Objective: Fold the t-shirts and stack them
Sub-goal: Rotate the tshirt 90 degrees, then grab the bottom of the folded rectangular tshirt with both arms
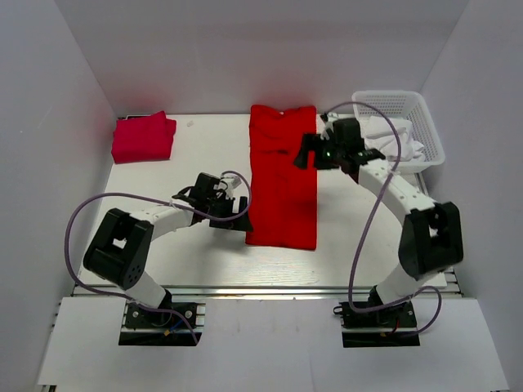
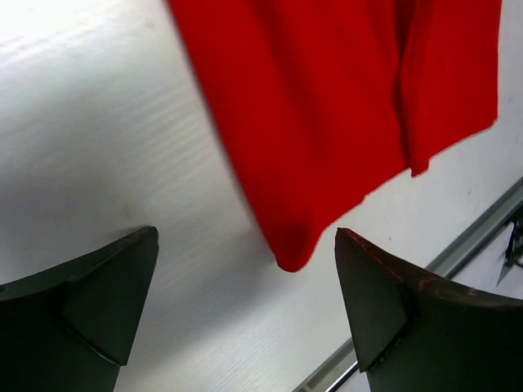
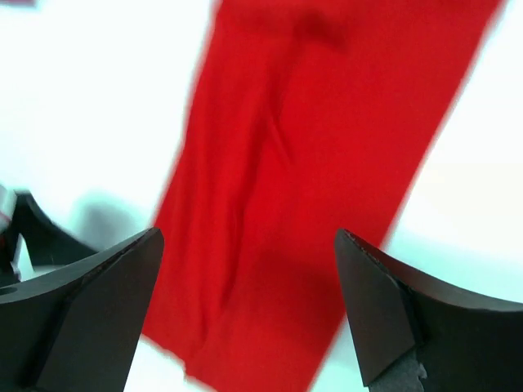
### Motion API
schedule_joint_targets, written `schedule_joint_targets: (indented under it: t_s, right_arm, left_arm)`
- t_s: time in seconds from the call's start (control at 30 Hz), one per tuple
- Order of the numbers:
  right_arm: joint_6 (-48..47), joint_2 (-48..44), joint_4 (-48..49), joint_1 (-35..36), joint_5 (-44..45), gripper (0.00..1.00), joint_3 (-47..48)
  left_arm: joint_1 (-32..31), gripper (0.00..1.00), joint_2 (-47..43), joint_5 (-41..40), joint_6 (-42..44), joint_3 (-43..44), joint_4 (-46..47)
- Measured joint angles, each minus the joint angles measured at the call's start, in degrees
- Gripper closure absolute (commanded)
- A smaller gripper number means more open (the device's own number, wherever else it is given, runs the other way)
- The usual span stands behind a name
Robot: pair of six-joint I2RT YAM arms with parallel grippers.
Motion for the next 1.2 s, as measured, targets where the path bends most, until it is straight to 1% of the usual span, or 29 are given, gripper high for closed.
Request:
schedule_joint_targets:
  t_s: [0.03, 0.07, 0.17, 0.2, 0.27, 0.3, 0.33, 0.43, 0.5, 0.53, 0.63, 0.73, 0.77, 0.8, 0.83, 0.87, 0.9, 0.93, 0.97, 1.03, 1.07, 1.13, 1.17, 1.2]
  right_arm:
    - [0.94, -2.91, 0.48, -0.07, 0.26, 0.1, -4.15]
    - [1.75, -5.51, 0.5, -0.15, 0.76, 0.1, -8.46]
    - [4.07, -10.21, -0.81, -0.17, 1.22, 0.1, -19.56]
    - [4.55, -11.45, -1.36, -0.07, 0.76, 0.1, -23.06]
    - [5.68, -14.14, -2.82, 0.33, -1.2, 0.1, -29.66]
    - [6.08, -15.32, -4.35, 0.57, -2.69, 0.1, -32.2]
    - [6.4, -16.24, -5.33, 0.76, -3.85, 0.1, -34.1]
    - [7.32, -18.21, -7.45, 1.49, -7.37, 0.1, -38.07]
    - [7.54, -18.73, -7.96, 1.86, -8.48, 0.1, -39.43]
    - [7.61, -18.73, -8.02, 1.95, -8.83, 0.1, -40.02]
    - [8.02, -18.67, -8.07, 2.01, -9.44, 0.14, -41.33]
    - [8.68, -18.34, -7.78, 2.05, -10.12, 0.16, -41.57]
    - [8.92, -18.32, -7.26, 2.05, -10.29, 0.18, -41.86]
    - [9.05, -18.34, -6.84, 2.05, -10.54, 0.2, -42.1]
    - [9.27, -18.32, -6.32, 2.05, -10.69, 0.27, -42.29]
    - [9.35, -18.32, -5.7, 2.05, -10.71, 0.31, -42.56]
    - [9.49, -18.16, -5.35, 2.05, -10.58, 0.36, -42.8]
    - [9.73, -17.88, -4.96, 2.05, -10.58, 0.4, -42.97]
    - [9.84, -17.49, -4.61, 2.05, -10.73, 0.49, -43.01]
    - [9.88, -16.61, -3.89, 2.05, -10.51, 0.59, -43.01]
    - [9.81, -16.11, -3.69, 2.05, -10.45, 0.69, -43.04]
    - [9.7, -15.28, -3.13, 2.05, -10.1, 0.73, -43.08]
    - [9.75, -14.95, -2.86, 2.05, -9.97, 0.82, -43.08]
    - [9.44, -14.75, -2.54, 2.05, -9.81, 0.88, -43.08]
  left_arm:
    - [-0.5, 0.01, 0.46, 0.31, 0.24, 0.0, -0.15]
    - [-1.31, 0.06, 0.76, 0.81, 0.46, 0.04, -0.09]
    - [-2.82, 0.13, 1.14, 1.14, 1.05, 0.11, -0.13]
    - [-3.21, 0.18, 1.29, 1.27, 1.16, 0.11, -0.13]
    - [-3.93, 0.24, 1.68, 1.27, 1.27, 0.11, -0.26]
    - [-4.26, 0.3, 1.97, 1.44, 1.25, 0.13, -0.13]
    - [-4.57, 0.31, 2.14, 1.64, 1.09, 0.15, -0.07]
    - [-5.35, 0.34, 2.67, 1.95, 0.98, 0.15, -0.28]
    - [-5.9, 0.42, 2.69, 1.79, 0.7, 0.04, -0.33]
    - [-6.19, 0.44, 2.71, 1.68, 0.39, -0.24, -0.13]
    - [-6.75, 0.58, 2.84, 1.79, -0.55, -0.83, -0.04]
    - [-7.21, 0.6, 3.56, 1.97, -1.36, -0.85, -0.09]
    - [-7.39, 0.66, 3.65, 2.03, -1.62, -0.92, 0.04]
    - [-7.54, 0.69, 3.72, 1.99, -1.77, -0.96, 0.13]
    - [-7.69, 0.71, 3.82, 2.01, -2.05, -1.05, 0.22]
    - [-7.76, 0.8, 4.0, 1.97, -2.25, -1.05, 0.26]
    - [-7.78, 0.84, 4.09, 1.92, -2.47, -1.05, 0.17]
    - [-7.82, 0.85, 4.26, 1.79, -2.62, -1.05, 0.11]
    - [-7.8, 0.86, 4.48, 1.79, -2.69, -1.03, 0.13]
    - [-7.8, 0.86, 4.66, 2.01, -2.86, -0.96, 0.2]
    - [-7.8, 0.88, 4.68, 2.08, -2.91, -0.96, 0.24]
    - [-7.85, 0.94, 4.76, 2.27, -3.26, -0.96, 0.35]
    - [-7.89, 0.97, 4.76, 2.29, -3.3, -0.96, 0.39]
    - [-7.96, 1.0, 4.79, 2.32, -3.37, -0.96, 0.42]
